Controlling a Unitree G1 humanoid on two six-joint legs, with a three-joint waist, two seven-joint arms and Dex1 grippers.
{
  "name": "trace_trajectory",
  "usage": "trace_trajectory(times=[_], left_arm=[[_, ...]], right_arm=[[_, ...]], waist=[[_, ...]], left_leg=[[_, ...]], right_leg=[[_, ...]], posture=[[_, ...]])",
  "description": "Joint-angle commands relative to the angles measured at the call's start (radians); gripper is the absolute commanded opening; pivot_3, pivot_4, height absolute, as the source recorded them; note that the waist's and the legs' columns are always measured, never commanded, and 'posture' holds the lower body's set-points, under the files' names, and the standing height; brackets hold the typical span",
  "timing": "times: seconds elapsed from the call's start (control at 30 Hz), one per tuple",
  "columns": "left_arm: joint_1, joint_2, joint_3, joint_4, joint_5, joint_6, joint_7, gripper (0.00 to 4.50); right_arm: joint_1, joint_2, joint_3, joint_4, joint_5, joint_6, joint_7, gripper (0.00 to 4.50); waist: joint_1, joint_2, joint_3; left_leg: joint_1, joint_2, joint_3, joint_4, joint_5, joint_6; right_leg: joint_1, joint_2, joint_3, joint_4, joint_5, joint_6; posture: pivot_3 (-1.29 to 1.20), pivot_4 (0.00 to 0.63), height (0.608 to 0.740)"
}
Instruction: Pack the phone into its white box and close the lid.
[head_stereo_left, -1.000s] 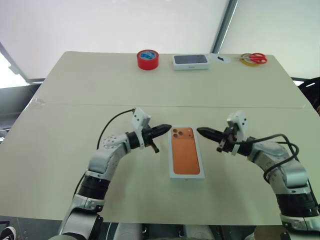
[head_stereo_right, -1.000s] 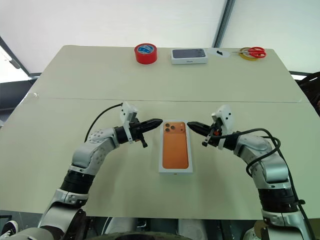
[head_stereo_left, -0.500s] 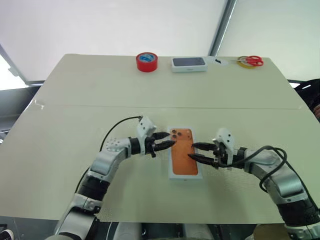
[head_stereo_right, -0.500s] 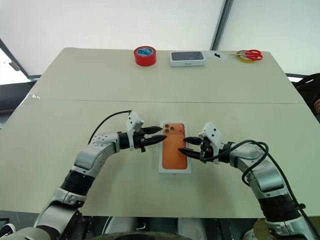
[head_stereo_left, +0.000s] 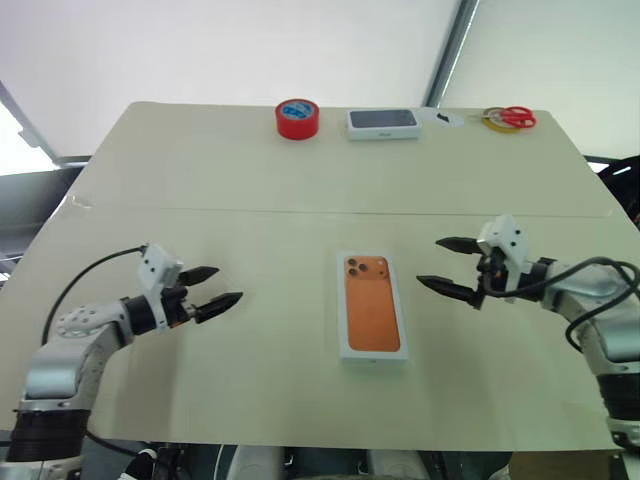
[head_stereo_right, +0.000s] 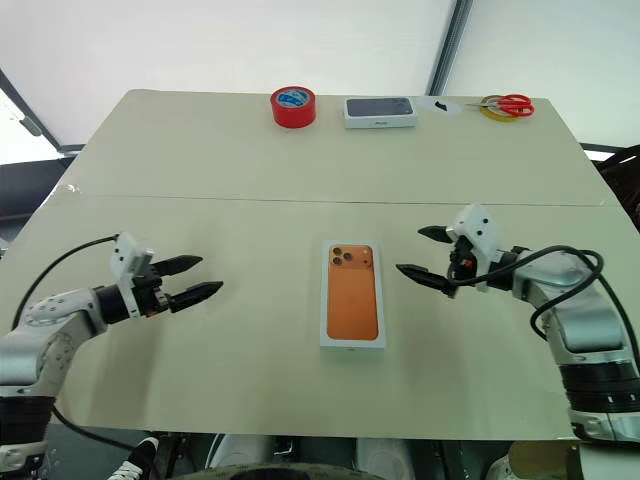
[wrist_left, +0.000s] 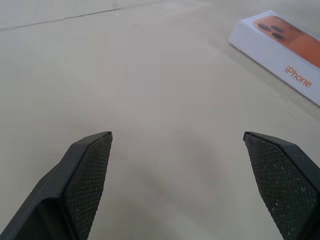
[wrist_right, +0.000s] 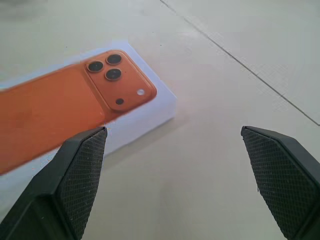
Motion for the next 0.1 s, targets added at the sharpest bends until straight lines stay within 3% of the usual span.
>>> trace_trajectory(times=[0.03, 0.1], left_arm=[[0.044, 0.010, 0.064, -0.061, -0.022, -0.036, 0.006, 4.41], [0.087, 0.018, 0.081, -0.078, -0.018, -0.066, -0.011, 4.41]], right_arm=[[0.034, -0.052, -0.055, 0.022, 0.009, -0.037, 0.065, 4.49], [0.050, -0.070, -0.069, 0.034, 0.019, -0.039, 0.092, 4.49]], waist=[[-0.004, 0.001, 0.000], [-0.005, 0.001, 0.000]], left_leg=[[0.000, 0.000, 0.000, 0.000, 0.000, 0.000], [0.000, 0.000, 0.001, -0.001, 0.000, 0.000]], right_leg=[[0.000, 0.000, 0.000, 0.000, 0.000, 0.000], [0.000, 0.000, 0.000, -0.001, 0.000, 0.000]], posture=[[0.00, 0.150, 0.730], [0.00, 0.150, 0.730]])
